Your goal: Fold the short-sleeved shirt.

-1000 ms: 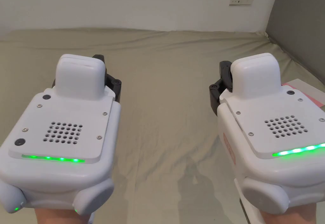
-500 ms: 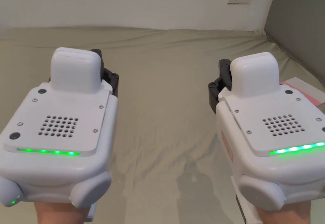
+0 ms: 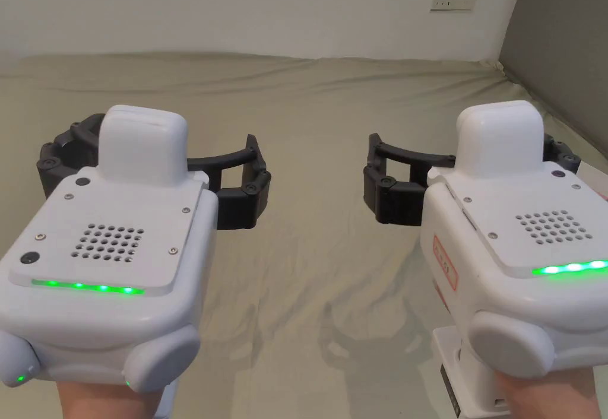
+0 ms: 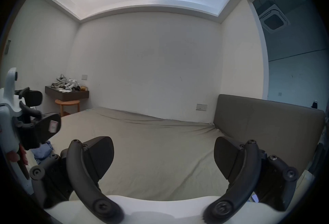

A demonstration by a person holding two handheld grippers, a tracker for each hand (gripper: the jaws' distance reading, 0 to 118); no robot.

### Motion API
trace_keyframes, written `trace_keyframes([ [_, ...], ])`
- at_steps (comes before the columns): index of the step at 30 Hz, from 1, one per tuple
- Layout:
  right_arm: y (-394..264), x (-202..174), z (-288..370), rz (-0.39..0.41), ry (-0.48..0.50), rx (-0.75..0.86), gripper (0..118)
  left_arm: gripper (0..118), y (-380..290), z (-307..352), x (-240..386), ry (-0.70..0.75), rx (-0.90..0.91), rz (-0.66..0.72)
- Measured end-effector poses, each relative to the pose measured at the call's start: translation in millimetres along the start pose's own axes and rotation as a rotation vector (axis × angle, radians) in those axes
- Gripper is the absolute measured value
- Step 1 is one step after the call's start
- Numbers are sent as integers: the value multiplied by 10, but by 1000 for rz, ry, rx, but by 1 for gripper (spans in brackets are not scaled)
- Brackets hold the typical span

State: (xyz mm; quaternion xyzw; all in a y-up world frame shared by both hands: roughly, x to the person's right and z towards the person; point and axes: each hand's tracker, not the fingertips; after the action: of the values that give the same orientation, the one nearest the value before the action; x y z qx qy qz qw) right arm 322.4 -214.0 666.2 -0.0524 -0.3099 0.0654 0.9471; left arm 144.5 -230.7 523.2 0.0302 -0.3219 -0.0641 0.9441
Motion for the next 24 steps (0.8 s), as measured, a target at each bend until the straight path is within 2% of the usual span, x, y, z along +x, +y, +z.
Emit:
trace_keyframes([
  [2, 29, -5, -23, 3, -7, -19, 115, 118, -50, -29, -19, -13, 0, 6],
  [4, 85, 3, -14, -49, 8, -50, 115, 118, -25, -12, -12, -13, -6, 20],
  [6, 124, 30, -32, -101, -69, -93, 115, 118, -19, 3, -19, -14, -6, 27],
  [8, 185, 15, -36, -119, -117, -131, 115, 118, -17, 25, -13, -14, -7, 26],
  [13, 258, -38, -18, -83, -121, -130, 115, 118, 19, 70, -32, -8, -12, 46],
  [24, 272, -60, 78, -64, -108, -127, 115, 118, 84, 150, -5, 1, 9, 48],
])
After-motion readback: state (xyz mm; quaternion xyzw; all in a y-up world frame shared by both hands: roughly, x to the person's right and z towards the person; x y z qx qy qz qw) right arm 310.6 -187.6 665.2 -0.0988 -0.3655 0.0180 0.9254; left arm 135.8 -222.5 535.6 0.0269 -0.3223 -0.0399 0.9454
